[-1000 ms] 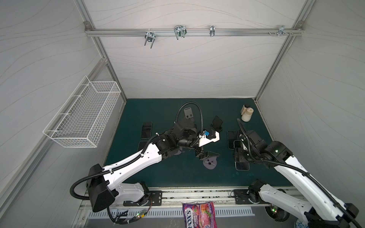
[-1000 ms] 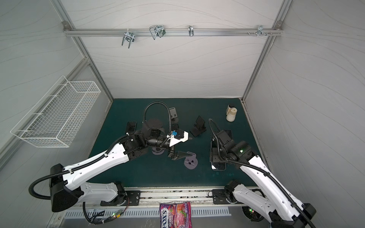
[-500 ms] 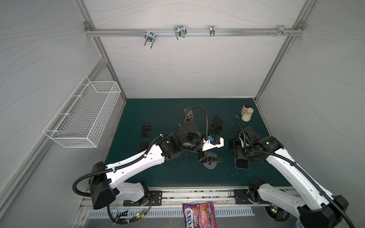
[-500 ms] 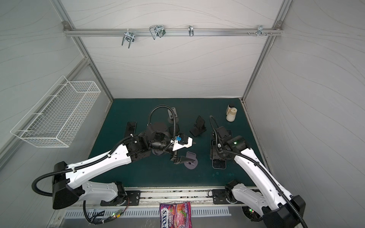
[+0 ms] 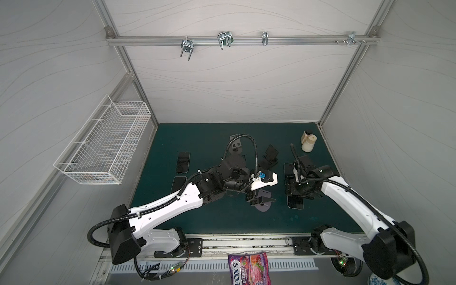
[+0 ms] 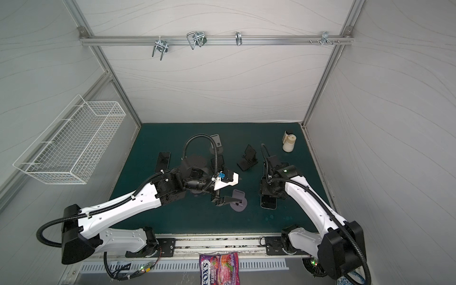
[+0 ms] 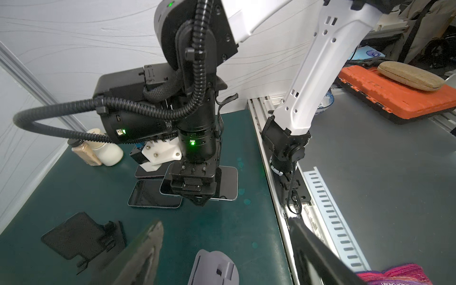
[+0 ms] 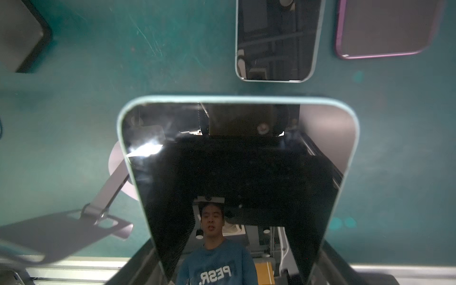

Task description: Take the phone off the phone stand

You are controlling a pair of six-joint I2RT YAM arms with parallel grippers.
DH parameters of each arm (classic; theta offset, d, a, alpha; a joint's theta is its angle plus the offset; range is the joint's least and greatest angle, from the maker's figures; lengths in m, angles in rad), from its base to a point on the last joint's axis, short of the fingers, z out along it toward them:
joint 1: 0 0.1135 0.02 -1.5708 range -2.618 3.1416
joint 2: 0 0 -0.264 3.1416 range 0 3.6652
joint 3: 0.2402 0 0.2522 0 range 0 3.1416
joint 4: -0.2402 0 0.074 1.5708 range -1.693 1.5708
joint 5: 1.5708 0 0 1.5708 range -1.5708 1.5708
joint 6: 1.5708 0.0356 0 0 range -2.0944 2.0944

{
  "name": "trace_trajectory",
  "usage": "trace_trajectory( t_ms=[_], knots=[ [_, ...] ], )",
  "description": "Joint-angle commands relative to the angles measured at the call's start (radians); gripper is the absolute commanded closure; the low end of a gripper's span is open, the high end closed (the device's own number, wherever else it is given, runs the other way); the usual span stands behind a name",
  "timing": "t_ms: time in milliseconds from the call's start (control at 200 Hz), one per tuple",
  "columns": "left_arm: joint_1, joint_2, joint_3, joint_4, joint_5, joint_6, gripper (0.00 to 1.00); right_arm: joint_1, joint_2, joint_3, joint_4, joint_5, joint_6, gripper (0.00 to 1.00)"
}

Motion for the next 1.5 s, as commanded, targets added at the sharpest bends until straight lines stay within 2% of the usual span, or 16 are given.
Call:
trace_trajectory(
  t_ms=[0,290,570,810,1090,1495],
  knots=[
    [-0.006,-0.071,-0.015,-0.009,-0.027,0.005,0.19,-0.005,0.044,-0.029,0.075,-0.036,0.038,0.49],
    [-0.005,-0.123,-0.037,-0.125,-0.045,0.07,0.18,0.0,0.118,-0.119,0.168,-0.059,0.108,0.49],
    [-0.007,-0.115,-0.033,-0.091,-0.041,0.033,0.18,0.004,0.11,-0.167,0.182,-0.064,0.108,0.48],
    [-0.01,-0.188,-0.087,-0.097,-0.091,0.002,0.19,0.007,0.109,-0.195,0.199,-0.066,0.123,0.45],
    [-0.011,-0.255,-0.097,-0.201,-0.131,0.029,0.19,0.017,0.18,-0.208,0.222,-0.068,0.145,0.43],
    [-0.01,-0.318,-0.115,-0.22,-0.151,-0.004,0.19,0.047,0.207,-0.199,0.215,-0.011,0.159,0.31]
  ],
)
